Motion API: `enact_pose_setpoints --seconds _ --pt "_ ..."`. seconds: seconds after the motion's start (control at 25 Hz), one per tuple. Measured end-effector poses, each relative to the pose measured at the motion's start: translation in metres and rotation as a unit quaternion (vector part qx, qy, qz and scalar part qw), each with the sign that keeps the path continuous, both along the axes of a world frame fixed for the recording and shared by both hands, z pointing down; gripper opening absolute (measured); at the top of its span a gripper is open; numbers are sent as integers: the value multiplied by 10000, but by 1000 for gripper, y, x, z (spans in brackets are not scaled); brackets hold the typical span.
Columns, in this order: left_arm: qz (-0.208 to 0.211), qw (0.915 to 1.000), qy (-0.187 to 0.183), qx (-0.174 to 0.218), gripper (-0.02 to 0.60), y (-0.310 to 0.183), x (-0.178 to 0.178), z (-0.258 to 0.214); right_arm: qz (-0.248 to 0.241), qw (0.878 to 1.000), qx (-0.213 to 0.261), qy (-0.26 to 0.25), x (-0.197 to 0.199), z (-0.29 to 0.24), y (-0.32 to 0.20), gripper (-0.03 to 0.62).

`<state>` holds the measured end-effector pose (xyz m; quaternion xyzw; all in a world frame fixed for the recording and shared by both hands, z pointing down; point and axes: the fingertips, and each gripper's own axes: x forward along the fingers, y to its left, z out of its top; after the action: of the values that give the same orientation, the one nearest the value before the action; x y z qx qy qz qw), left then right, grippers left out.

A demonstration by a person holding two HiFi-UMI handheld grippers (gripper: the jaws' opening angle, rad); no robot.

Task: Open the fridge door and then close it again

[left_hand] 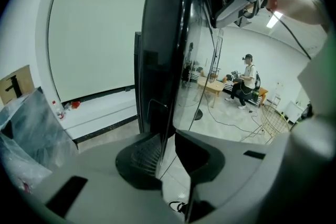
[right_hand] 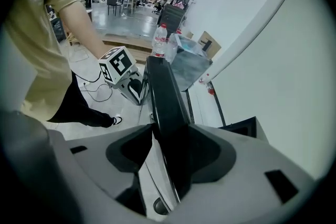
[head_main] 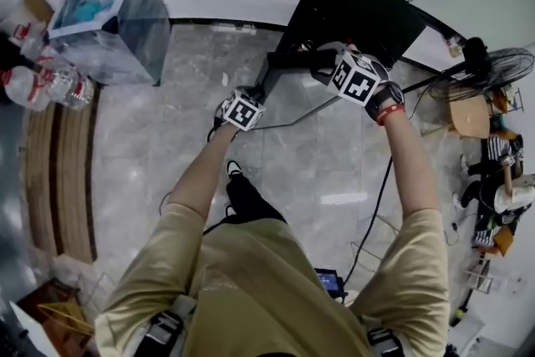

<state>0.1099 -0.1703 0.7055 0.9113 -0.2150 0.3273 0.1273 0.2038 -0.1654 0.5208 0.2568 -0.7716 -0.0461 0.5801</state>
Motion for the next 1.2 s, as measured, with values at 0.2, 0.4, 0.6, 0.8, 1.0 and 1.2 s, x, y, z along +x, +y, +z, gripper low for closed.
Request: enact_pose_setpoints --seconds 0.2,0.4,0.6,0.8,1.0,1.2 --pt "-284 9995 -9 -159 92 26 -2 4 -315 9995 2 -21 -2 -1 16 219" --pt "-477 9986 6 -216 91 56 2 4 -589 9981 -144 101 1 1 40 219" --pt "-742 9970 29 -227 87 82 5 0 -930 9954 -190 120 3 -2 59 219" --pt "-990 9948 13 -222 86 111 8 3 -1168 9930 -147 59 4 0 80 229" --pt "-1136 9933 14 -222 81 141 16 1 -1394 9901 -178 16 9 -1 103 232" --pt "-1287 9915 11 -199 78 166 22 2 -1634 9863 -209 122 14 -1 122 232"
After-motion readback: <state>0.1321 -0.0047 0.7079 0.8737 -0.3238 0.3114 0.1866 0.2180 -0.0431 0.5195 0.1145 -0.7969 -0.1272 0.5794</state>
